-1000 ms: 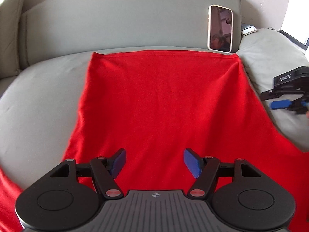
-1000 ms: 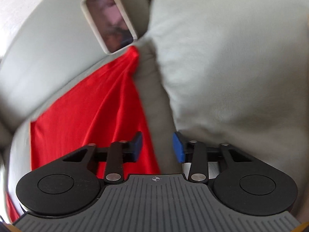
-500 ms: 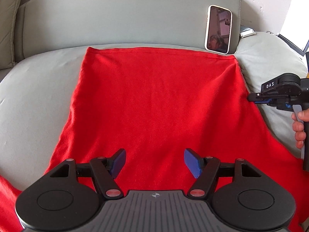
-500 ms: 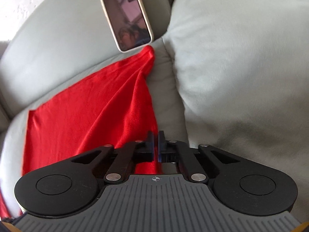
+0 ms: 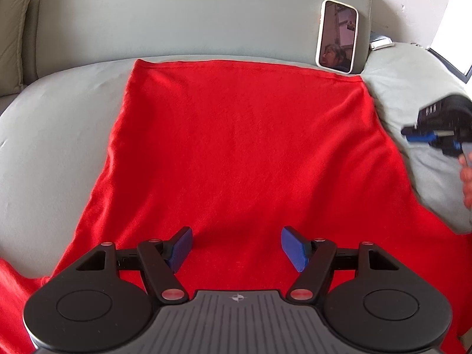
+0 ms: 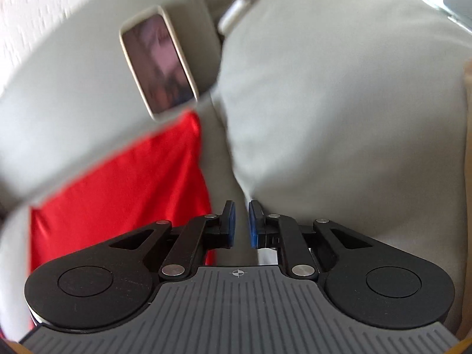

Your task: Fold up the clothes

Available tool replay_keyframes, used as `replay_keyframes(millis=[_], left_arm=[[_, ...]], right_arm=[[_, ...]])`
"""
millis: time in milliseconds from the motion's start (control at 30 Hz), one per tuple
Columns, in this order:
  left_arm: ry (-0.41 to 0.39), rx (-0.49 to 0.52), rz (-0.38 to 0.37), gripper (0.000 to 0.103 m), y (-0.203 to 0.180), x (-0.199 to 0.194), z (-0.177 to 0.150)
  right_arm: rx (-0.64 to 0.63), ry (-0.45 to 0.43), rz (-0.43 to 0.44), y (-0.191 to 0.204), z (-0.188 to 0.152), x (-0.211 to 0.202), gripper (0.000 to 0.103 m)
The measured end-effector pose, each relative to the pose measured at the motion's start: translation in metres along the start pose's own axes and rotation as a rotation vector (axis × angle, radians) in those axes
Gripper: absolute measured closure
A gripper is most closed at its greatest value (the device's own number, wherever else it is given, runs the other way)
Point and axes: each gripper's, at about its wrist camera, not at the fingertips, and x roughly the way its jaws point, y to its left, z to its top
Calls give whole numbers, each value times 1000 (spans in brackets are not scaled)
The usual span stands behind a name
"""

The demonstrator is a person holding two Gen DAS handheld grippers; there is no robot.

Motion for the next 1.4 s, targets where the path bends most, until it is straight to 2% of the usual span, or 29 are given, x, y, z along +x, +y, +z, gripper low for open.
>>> replay_keyframes(millis=[133,200,267,300,367,400,467,500,600,667,700,733,767,800,833,900,967,1000,1033,1100,1167,1233,1333,1400], left_arm=[[6,13,-6,36,-2,3,-2],[17,19,-4,36,-3,6,-2],[22,28,-2,36,-4,8,-2],[23,31,0,36,-5,8,-1],[25,31,-3,36,-4,8,-1],[26,31,-5,36,-4,8,-1],[28,32,-7,36,-3,8,-1],[28,32,-7,36,-3,7,-1],[28,27,-7,36,-3,5,-1],[25,26,-7,36,-3,4,-2],[23,25,-7,36,-3,4,-3],[21,29,-6,36,-3,3,-4],[20,35,-6,36,-3,2,-5],[18,40,-5,36,-3,1,-6],[16,48,-6,36,-4,-1,-8],[13,62,-8,36,-3,-8,-13],[8,73,-21,36,-2,-18,-20],[4,82,-27,36,-3,-24,-23],[-2,90,-31,36,-3,-30,-26],[-20,107,-28,36,-6,-48,-34],[-66,147,9,36,-15,-72,-45],[-122,189,36,36,-31,-98,-61],[-129,182,-19,33,-45,-117,-84],[-81,167,-51,34,-53,-113,-96]], right_arm=[[28,34,189,8,1,15,87],[28,62,232,17,-6,28,87],[7,72,164,24,-15,42,92],[2,52,77,22,-16,44,103],[15,-8,-106,12,-18,43,103],[22,-20,-148,6,-18,42,103],[22,-11,-113,2,-19,32,102],[6,-28,-99,6,-21,21,91],[-77,-33,-10,20,-34,-6,85],[-91,35,49,22,-44,-12,84],[-95,77,45,20,-50,-12,87],[-107,114,2,16,-57,-10,92],[-116,135,-31,12,-62,-11,91],[-122,137,-53,6,-65,-15,81],[-128,140,-75,0,-68,-18,83],[-122,155,-102,-3,-70,-38,89],[-121,136,-53,-4,-72,-72,86],[-125,112,-6,-5,-75,-94,81],[-127,90,34,-7,-79,-115,70],[-130,49,102,-13,-90,-159,59],[-101,30,167,-27,-101,-192,53],[-56,19,219,-42,-114,-220,39],[30,33,192,-63,-132,-235,41],[101,73,194,-76,-148,-237,45]])
